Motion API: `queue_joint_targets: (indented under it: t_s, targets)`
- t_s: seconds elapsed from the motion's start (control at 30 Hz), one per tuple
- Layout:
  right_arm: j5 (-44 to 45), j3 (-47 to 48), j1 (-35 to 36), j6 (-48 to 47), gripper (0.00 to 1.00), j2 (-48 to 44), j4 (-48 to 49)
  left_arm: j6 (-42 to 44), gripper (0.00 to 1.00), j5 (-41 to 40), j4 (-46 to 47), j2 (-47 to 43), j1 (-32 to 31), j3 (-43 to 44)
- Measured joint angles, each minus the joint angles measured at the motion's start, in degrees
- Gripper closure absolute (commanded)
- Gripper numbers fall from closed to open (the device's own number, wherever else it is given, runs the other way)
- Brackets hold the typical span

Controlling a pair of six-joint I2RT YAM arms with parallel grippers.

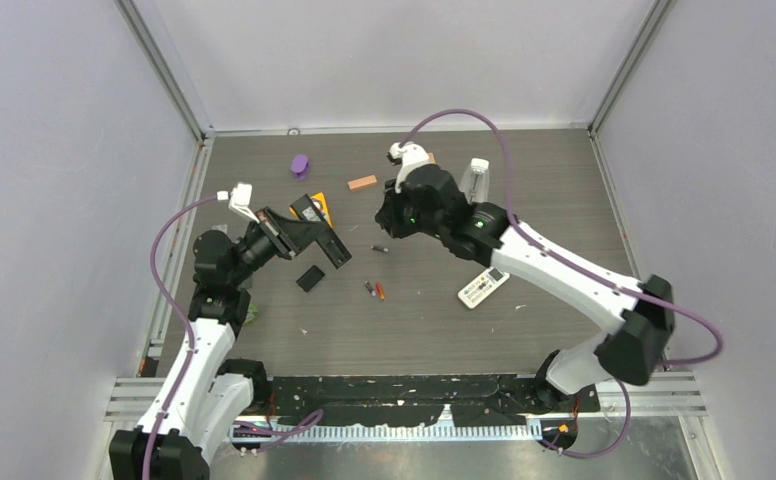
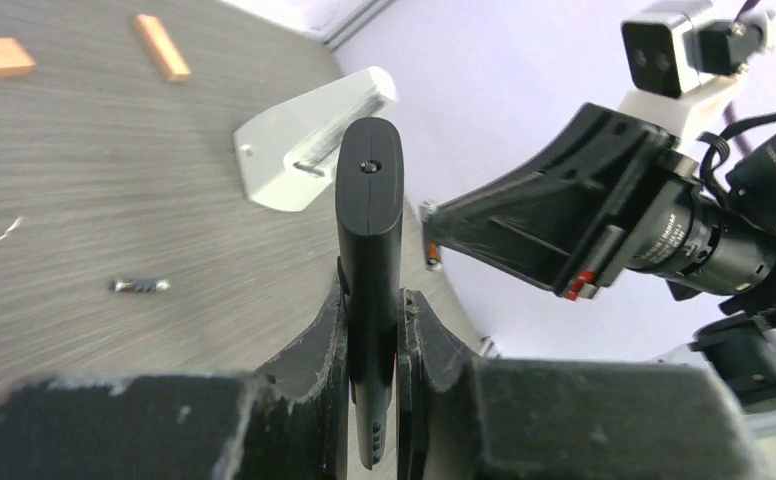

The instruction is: Load the batteries into the remote control

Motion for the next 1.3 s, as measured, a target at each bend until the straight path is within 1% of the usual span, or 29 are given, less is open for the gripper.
queue_joint_targets:
  t_s: [0.07,0.17,0.27,0.4,0.8,1.0,1.3]
  targets:
    - [-2.0,-1.9,0.3,0.8,0.95,-4.5,1.6,-3.3,1.00,1.2,5.3,1.0,0.0,-0.7]
    - [-5.0,-2.4,1.6,1.3,0.95,-7.8,3.0,-9.0,1.00,2.3,12.3,2.8,0.0,-1.6]
    - [-7.5,-2.3,4.2,1.9,0.95,-8.3,4.3,-14.1,1.00,3.1,17.6,4.3,0.0,-2.1]
    - [-9.3,-2.2,7.2,2.0,0.95,-8.1,4.6,-18.0,1.00,3.3,21.2,4.3,0.0,-2.1]
    - [-8.8,3.1,10.3,-1.1,0.95,-2.7,4.8,-21.3,1.00,4.8,21.4,4.3,0.0,-2.2]
    - [-6.2,3.2,10.7,-3.1,0.95,-0.9,4.8,-22.8,1.00,5.8,20.6,5.6,0.0,-2.1]
    - [-4.5,3.1,10.7,-4.9,0.95,-0.7,6.3,-25.4,1.00,6.3,20.2,6.3,0.0,-2.1]
